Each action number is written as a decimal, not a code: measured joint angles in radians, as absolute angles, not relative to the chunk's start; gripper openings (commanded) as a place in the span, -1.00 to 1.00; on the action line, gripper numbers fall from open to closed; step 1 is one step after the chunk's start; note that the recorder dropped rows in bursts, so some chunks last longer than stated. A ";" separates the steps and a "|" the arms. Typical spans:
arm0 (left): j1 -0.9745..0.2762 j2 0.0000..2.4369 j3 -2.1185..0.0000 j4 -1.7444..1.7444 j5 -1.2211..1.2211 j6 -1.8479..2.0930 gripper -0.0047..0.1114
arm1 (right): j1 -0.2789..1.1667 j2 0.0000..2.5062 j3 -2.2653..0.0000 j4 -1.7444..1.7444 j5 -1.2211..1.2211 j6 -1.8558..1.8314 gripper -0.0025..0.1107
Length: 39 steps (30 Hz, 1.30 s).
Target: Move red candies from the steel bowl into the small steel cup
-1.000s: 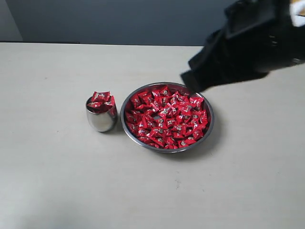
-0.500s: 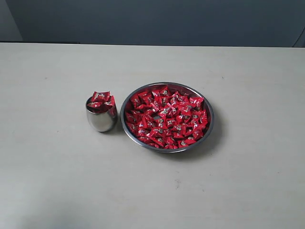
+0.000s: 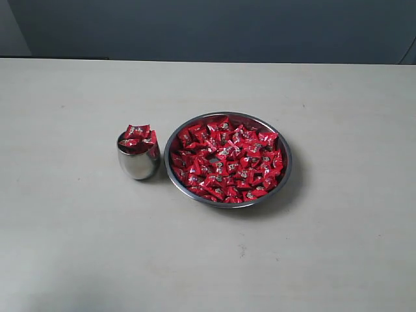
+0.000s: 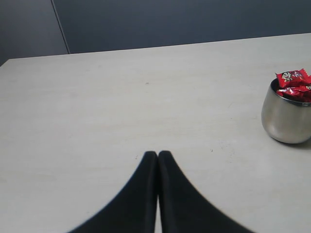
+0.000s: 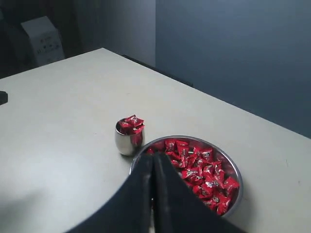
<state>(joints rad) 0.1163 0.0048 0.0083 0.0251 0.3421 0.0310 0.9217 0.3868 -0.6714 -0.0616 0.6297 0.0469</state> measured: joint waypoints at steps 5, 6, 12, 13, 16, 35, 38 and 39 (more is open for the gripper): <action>0.116 0.005 0.008 0.025 0.342 0.031 -0.91 | 0.922 0.387 -0.671 -0.036 0.628 0.047 -0.95; 0.116 0.005 0.008 0.025 0.342 0.031 -0.91 | 0.922 0.387 -0.671 -0.025 0.628 0.047 -0.95; 0.116 0.005 0.008 0.025 0.342 0.031 -0.91 | 0.922 0.387 -0.631 -0.092 0.604 0.047 -0.95; 0.116 0.005 0.008 0.025 0.342 0.031 -0.91 | 0.922 0.387 -0.616 -0.102 0.597 0.047 -0.95; 0.116 0.005 0.008 0.025 0.342 0.031 -0.91 | 0.919 0.367 -0.478 -0.134 0.508 0.047 -0.95; 0.116 0.005 0.008 0.025 0.342 0.031 -0.91 | 0.216 0.036 -0.005 -0.104 0.193 0.090 -0.95; 0.116 0.005 0.008 0.025 0.342 0.031 -0.91 | 0.196 0.036 -0.005 -0.102 0.198 0.090 -0.95; 0.116 0.005 0.008 0.025 0.342 0.031 -0.91 | 0.194 0.033 -0.005 -0.100 0.198 0.090 -0.95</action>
<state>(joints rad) 0.1163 0.0048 0.0083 0.0251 0.3421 0.0310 0.1937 0.0332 -0.0049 -0.1004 0.1977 0.0897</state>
